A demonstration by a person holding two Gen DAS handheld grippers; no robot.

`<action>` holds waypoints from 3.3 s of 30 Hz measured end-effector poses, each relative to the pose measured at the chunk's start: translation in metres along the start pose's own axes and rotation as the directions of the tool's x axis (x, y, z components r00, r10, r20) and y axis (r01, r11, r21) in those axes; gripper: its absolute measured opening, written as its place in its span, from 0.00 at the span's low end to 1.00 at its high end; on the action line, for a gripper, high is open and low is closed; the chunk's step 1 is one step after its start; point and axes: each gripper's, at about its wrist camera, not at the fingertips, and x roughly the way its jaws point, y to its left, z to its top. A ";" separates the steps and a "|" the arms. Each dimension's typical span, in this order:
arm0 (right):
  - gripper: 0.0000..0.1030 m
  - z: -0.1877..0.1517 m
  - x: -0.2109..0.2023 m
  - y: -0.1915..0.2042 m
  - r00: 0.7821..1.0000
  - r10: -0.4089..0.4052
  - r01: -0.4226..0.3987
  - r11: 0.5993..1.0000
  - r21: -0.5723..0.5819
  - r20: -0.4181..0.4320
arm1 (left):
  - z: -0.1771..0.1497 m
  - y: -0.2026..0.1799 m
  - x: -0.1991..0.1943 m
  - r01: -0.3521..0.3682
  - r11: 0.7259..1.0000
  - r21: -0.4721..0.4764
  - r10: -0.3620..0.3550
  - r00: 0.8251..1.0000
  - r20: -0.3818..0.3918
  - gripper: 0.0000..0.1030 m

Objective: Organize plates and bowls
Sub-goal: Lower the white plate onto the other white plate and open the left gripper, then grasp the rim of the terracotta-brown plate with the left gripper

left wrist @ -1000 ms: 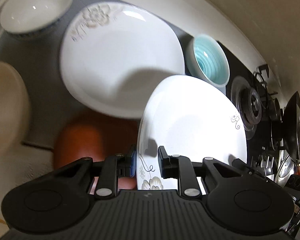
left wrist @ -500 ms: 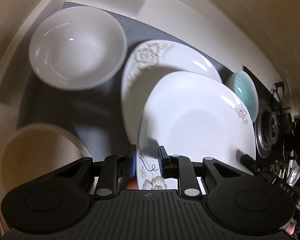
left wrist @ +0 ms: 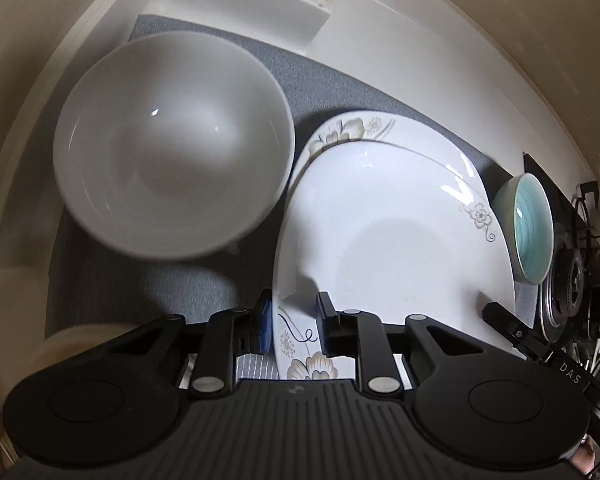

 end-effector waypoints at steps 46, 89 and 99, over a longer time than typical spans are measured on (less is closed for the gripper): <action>0.69 -0.025 -0.013 0.011 0.995 -0.041 0.037 0.998 0.050 0.092 | -0.029 0.027 -0.011 0.186 0.973 -0.135 -0.186 0.982 0.009 0.21; 0.07 -0.108 -0.057 0.012 0.958 -0.268 0.224 0.920 -0.322 -0.098 | -0.136 -0.053 0.008 -0.012 0.939 0.343 0.045 0.995 -0.088 0.51; 0.13 -0.128 -0.047 0.022 0.956 -0.280 0.230 0.901 -0.369 -0.088 | -0.139 -0.063 0.036 -0.020 0.938 0.346 0.059 0.993 -0.103 0.07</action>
